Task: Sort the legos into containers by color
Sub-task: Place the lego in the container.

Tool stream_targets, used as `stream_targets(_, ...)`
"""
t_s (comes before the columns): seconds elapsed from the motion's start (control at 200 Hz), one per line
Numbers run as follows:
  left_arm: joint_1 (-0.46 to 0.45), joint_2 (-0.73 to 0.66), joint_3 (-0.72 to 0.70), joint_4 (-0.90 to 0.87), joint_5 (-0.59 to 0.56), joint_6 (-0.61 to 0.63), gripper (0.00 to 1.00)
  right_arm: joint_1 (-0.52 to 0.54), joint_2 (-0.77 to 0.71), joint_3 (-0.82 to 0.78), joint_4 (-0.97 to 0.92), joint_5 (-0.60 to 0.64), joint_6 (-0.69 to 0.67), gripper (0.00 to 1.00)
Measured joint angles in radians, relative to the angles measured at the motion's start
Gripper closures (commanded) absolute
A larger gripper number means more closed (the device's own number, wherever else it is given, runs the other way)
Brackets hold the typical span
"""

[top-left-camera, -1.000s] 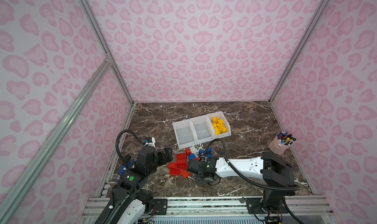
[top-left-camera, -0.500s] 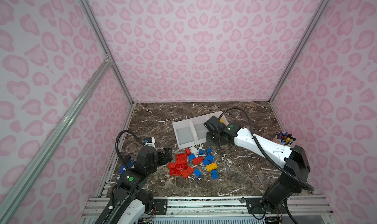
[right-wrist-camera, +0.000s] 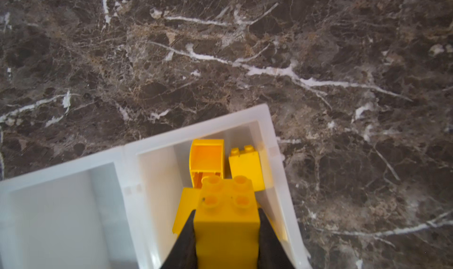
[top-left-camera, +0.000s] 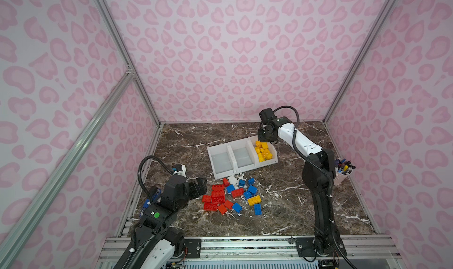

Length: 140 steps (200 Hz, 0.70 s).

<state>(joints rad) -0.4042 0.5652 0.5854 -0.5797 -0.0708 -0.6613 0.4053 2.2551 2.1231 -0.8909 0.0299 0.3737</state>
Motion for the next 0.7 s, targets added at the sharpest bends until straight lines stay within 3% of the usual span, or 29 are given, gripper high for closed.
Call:
stream_targets(0.09,0.0,-0.006,0.0,-0.002,-0.003,0.0,0.03,-0.003,0.051,0.075,-0.026,-0.002,-0.01,0.65)
stream_targets(0.26,0.0,-0.002,0.0,-0.003,-0.007,-0.001,0.03,-0.008,0.119,0.158,-0.079,-0.008,-0.026,0.45)
stream_targets(0.41,0.0,0.003,0.0,-0.002,-0.008,-0.001,0.03,-0.008,0.082,0.138,-0.101,-0.005,-0.029,0.4)
stream_targets(0.52,0.0,0.008,0.0,-0.002,-0.008,-0.001,0.03,0.002,-0.039,-0.008,-0.072,-0.001,-0.035,0.39)
stream_targets(0.7,0.0,0.014,0.0,-0.001,-0.008,-0.003,0.03,0.075,-0.362,-0.41,0.062,-0.039,-0.042,0.39)
